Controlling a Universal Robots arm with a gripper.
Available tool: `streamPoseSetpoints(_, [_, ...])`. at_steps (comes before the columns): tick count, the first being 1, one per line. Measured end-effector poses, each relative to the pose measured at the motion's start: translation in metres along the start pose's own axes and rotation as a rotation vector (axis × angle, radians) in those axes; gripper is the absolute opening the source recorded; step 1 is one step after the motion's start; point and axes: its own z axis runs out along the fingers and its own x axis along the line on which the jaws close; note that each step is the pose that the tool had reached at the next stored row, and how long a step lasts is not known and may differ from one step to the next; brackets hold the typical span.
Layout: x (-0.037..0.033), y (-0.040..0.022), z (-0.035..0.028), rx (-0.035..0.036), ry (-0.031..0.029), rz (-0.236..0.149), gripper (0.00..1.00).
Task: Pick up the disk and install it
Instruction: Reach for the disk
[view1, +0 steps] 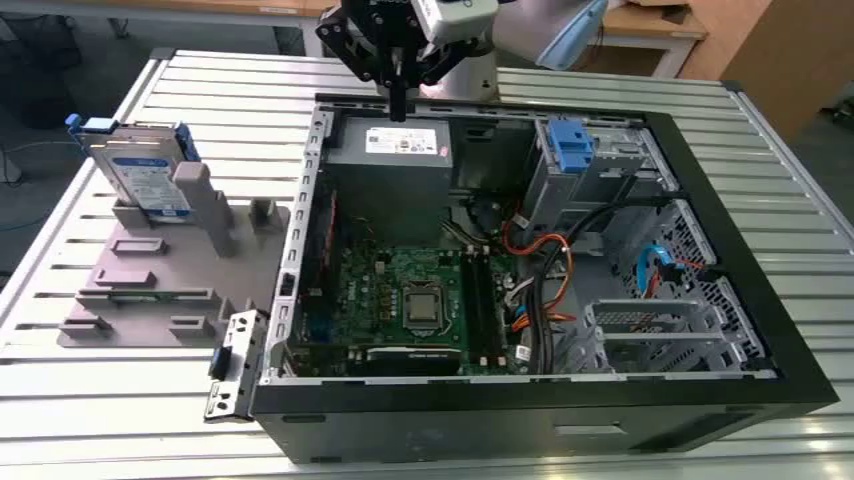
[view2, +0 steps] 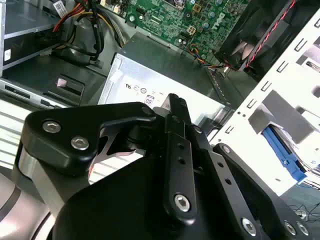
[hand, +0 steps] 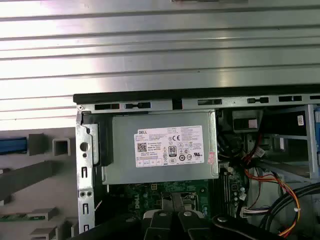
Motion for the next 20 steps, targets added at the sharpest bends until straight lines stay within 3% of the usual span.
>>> streamPoseSetpoints(20, [0.0037, -0.0003, -0.0001, 0.0, -0.0001, 0.0, 0.11])
